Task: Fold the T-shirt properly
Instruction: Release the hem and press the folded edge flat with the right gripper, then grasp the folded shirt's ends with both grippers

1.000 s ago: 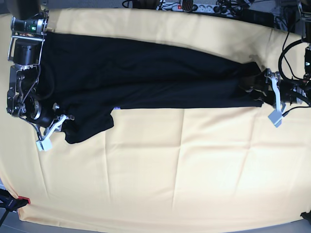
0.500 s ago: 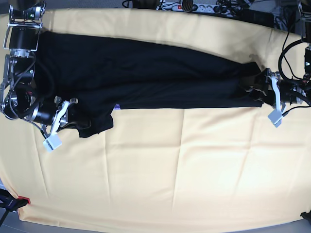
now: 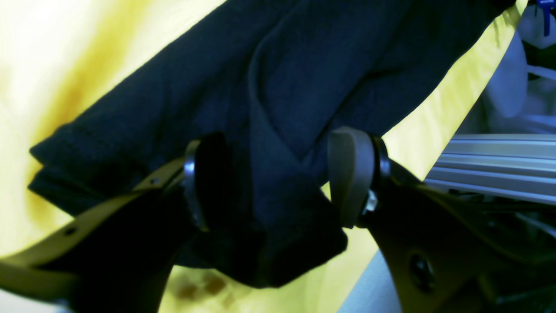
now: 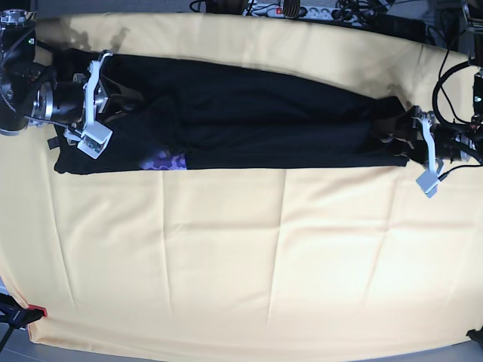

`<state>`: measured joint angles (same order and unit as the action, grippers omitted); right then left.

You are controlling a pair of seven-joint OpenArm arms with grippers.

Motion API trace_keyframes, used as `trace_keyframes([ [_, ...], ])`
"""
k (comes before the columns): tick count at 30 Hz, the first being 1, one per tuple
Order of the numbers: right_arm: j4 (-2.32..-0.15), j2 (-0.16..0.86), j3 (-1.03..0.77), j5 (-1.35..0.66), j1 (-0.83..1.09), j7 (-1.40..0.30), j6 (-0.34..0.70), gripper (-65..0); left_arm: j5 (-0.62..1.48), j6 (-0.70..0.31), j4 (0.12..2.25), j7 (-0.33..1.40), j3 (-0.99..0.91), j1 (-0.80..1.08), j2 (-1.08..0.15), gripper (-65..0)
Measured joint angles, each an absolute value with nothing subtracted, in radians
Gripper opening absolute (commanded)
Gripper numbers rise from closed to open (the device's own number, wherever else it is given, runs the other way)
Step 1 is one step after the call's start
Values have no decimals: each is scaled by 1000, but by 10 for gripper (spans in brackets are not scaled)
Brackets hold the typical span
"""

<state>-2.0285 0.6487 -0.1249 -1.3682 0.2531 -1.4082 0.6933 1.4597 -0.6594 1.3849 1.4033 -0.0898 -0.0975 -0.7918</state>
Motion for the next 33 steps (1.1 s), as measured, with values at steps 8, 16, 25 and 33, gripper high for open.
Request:
trace_keyframes([
  [8,-2029,662,-125,-1182,266,-1403,693,-650,1460,-659,1385,1403,-90,-98,-808,-262],
  [16,-2033,691,-130,-1258,266,-1412,693,-254,1460,-659,1385,1397,-90,-99,-905,-262],
  [25,-2200,654,-470,-1470,263,-1411,697,-324,1460,-659,1385,1396,-97,-100,-1000,-262],
  [33,-2093,376,-490,-1390,360,-1312,697,-650,1412,-614,1363,1369,-356,-101,-965,-262],
])
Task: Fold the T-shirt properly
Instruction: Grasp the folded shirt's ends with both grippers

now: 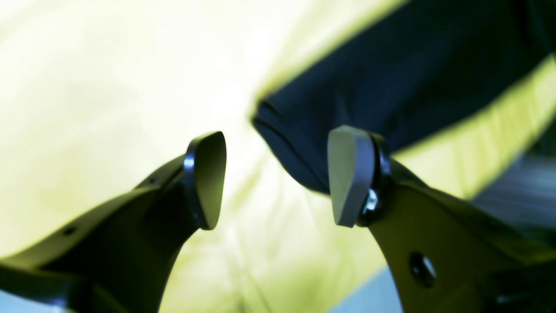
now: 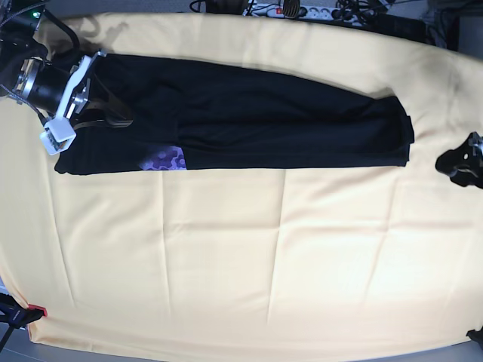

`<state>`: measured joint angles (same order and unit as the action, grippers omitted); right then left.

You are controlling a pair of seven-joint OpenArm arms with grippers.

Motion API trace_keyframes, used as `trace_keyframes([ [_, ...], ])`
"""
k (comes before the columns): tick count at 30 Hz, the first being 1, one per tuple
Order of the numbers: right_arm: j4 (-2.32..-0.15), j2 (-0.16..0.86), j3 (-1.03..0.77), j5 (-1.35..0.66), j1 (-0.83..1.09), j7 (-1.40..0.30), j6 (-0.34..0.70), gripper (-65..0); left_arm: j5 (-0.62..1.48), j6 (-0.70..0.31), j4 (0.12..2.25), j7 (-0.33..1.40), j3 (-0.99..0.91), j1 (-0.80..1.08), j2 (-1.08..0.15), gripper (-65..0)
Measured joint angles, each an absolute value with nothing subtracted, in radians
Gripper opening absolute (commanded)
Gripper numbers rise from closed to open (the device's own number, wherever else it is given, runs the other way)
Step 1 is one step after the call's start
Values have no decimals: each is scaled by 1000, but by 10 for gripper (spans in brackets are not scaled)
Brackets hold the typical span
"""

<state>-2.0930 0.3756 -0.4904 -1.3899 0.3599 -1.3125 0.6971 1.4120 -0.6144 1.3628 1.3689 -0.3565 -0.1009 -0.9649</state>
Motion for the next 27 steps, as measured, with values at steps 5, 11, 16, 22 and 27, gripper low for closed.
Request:
trace_keyframes([
  [5,-1879,340,-470,-1058,357,-1092,692,-650,1299,-554,1327,1333,-579,-78,-882,-262],
  [11,-1716,332,-445,-998,358,-1080,693,-650,1290,-552,1274,1320,-661,37,-793,-262],
  [16,-1716,332,-445,-1007,355,-1080,693,-650,1231,-553,1274,1270,-657,97,-687,-262],
  [22,-1716,332,-445,-1022,355,-1089,693,-650,1178,-524,1275,1193,-662,129,-578,-262],
  [27,-1716,332,-445,-1022,355,-1092,693,-650,1201,-527,1277,1168,-656,124,-503,-262],
])
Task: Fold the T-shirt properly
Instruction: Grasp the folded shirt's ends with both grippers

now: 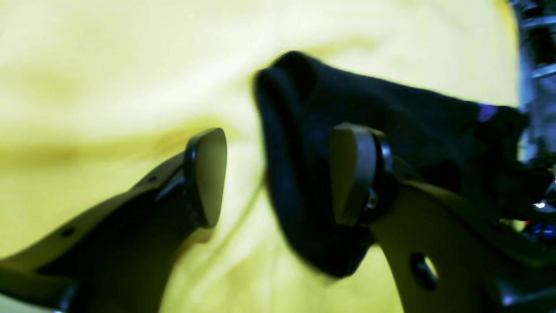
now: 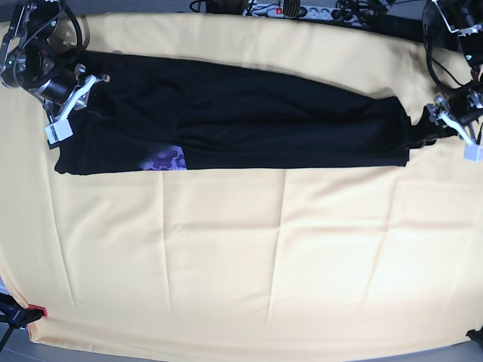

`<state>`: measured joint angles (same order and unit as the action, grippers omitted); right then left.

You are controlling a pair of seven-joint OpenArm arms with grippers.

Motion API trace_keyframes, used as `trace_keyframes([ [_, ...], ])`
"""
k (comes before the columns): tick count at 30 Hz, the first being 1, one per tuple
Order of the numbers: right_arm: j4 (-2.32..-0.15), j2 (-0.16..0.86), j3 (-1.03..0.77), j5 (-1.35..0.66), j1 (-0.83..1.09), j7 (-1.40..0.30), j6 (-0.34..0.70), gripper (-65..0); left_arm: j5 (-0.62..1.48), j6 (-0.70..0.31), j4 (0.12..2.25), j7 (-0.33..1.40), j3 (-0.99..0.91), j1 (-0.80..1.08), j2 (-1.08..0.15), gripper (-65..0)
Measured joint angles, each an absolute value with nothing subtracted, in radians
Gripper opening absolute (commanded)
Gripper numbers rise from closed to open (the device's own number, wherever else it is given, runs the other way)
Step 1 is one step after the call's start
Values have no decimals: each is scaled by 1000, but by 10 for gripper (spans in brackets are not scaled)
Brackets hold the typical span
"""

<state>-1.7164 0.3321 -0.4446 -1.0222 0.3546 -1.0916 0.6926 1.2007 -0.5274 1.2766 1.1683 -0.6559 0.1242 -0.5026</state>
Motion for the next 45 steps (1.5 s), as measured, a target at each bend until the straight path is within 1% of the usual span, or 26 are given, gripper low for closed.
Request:
trace_keyframes([
  [6,-1716,332,-445,-1032,355,-1092,693,-650,1260,-535,1284,1144,-514,116,-456,-262],
  [9,-1716,332,-445,-1032,355,-1092,693,-650,1285,-536,1288,1140,-440,113,-456,-264],
  [10,-1716,332,-445,-1032,355,-1092,693,-650,1294,-541,1288,1139,-424,113,-456,-283],
  [11,-1716,332,-445,-1032,355,-1092,693,-650,1290,-543,1290,1140,-416,113,-457,-327],
  [12,-1716,332,-445,-1032,355,-1093,693,-650,1276,-551,1290,1151,-410,111,-460,-392],
  [15,-1716,332,-445,-1057,355,-1111,693,-650,1249,-553,1295,1172,-406,107,-467,-638],
  [16,-1716,333,-445,-1079,355,-1114,693,-650,1250,-554,1295,1172,-406,107,-471,-650],
  [19,-1739,332,-445,-1133,355,-1120,693,-650,1253,-552,1294,1176,-399,108,-502,-650],
  [26,-1835,332,-445,-1140,355,-1119,693,-650,1275,-531,1284,1187,-393,117,-589,-650],
  [31,-1840,332,-445,-1141,355,-1119,693,-650,1267,-527,1282,1200,-393,119,-657,-650],
  [37,-1840,332,-445,-1141,355,-1119,693,-650,1349,-524,1276,1224,-393,125,-732,-650],
  [41,-1840,331,-445,-1145,355,-1119,693,-650,1366,-539,1276,1226,-393,122,-763,-650],
  [43,-1840,321,-432,-1114,355,-1106,693,-650,1402,-539,1276,1262,-393,118,-769,-650],
  [45,-1840,304,-395,-1027,355,-1074,692,-650,1461,-550,1275,1308,-393,106,-770,-650],
])
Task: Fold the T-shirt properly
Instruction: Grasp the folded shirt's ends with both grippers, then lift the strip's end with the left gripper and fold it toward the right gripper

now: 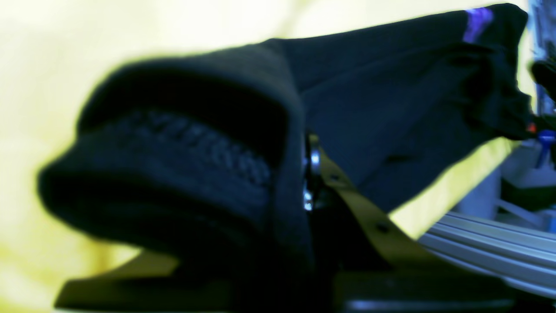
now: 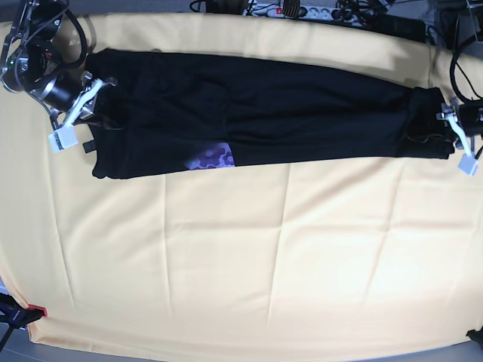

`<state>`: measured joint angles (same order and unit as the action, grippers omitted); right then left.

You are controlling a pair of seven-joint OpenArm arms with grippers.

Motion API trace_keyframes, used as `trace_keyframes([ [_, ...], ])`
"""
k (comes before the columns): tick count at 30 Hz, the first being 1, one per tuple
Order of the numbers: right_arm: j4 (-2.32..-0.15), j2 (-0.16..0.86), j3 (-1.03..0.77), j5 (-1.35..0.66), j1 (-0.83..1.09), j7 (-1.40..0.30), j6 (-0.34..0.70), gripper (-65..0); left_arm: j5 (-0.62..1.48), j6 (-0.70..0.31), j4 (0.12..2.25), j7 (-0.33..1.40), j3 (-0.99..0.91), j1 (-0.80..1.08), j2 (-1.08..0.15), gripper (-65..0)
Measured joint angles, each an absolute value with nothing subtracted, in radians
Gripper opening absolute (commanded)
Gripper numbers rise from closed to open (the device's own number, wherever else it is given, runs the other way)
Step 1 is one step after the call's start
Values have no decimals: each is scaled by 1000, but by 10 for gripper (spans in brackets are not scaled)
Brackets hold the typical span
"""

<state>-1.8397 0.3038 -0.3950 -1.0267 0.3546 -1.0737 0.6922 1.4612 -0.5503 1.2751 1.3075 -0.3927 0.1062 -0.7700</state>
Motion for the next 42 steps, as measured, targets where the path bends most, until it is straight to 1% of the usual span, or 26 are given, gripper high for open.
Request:
trace_keyframes([
  [2,-1835,296,-338,-950,355,-1028,693,-650,1461,-550,1276,1353,-393,88,-770,-650],
  [7,-1832,297,-197,-699,352,-899,694,-650,1460,-549,1276,1370,-393,58,-770,-650],
  [9,-1835,299,-164,-627,355,-885,697,-650,1459,-526,1277,1372,-393,58,-773,-650],
  [13,-1839,302,-129,-560,353,-852,697,-650,1459,-507,1291,1396,-393,60,-776,-650],
  [16,-1839,302,-127,-557,353,-845,689,-650,1459,-505,1339,1397,-393,64,-776,-650],
  [23,-1839,301,-126,-557,355,-837,673,-650,1459,-500,1542,1403,-393,64,-746,-650],
  [28,-1839,301,-126,-556,355,-830,673,-650,1459,-503,1713,1394,-393,88,-659,-650],
  [31,-1839,301,-126,-556,355,-830,673,-650,1459,-517,1782,1385,-393,120,-579,-650],
  [34,-1839,302,-126,-557,355,-830,673,-650,1459,-517,1792,1359,-393,136,-499,-650],
  [37,-1839,302,-126,-557,355,-829,665,-650,1459,-541,1779,1348,-393,135,-433,-650],
  [42,-1839,302,-126,-557,355,-829,665,-650,1452,-560,1752,1327,-352,135,-347,-650],
])
